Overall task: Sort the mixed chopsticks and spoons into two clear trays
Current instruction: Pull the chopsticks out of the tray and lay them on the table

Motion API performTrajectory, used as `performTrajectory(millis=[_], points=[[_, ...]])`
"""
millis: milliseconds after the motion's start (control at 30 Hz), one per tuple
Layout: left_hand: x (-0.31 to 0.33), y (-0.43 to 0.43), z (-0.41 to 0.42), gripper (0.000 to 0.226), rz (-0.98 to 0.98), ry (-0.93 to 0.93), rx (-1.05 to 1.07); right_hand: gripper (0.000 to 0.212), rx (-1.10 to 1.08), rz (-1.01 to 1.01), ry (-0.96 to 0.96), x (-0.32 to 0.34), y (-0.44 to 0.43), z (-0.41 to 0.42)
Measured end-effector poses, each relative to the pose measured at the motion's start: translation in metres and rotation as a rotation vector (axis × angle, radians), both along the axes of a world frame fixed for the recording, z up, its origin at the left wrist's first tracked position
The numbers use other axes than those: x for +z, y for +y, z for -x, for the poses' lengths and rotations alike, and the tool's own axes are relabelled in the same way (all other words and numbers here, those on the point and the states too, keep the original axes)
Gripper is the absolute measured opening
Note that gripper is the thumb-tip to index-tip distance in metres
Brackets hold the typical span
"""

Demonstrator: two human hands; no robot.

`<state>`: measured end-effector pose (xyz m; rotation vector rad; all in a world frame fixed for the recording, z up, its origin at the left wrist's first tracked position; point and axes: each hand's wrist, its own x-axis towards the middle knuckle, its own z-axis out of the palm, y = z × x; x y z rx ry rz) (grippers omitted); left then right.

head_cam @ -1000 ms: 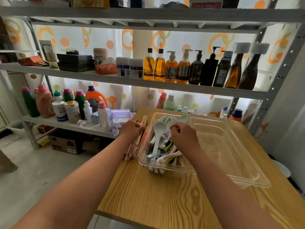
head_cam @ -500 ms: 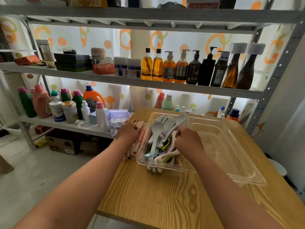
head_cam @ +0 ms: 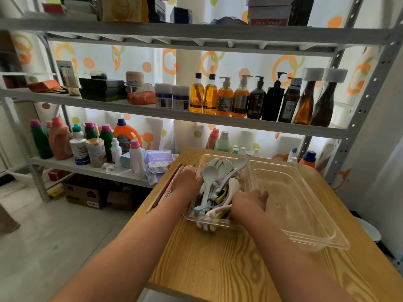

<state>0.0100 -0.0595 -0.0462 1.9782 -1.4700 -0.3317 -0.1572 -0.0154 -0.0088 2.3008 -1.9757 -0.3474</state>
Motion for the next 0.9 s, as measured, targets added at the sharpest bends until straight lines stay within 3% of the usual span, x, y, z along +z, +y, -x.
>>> performTrajectory(millis=[600,900], points=[[-0.0057,-0.0029,-0.0013,0.050,-0.020,-0.063,0.030,0.036,-0.017,0.032,-0.083,-0.0027,0.0002,-0.0009],[-0.0062,-0.0027,-0.0017,0.047,-0.020,-0.041,0.031,0.039,-0.016,0.003,-0.020,-0.0005,0.0001,-0.0024]])
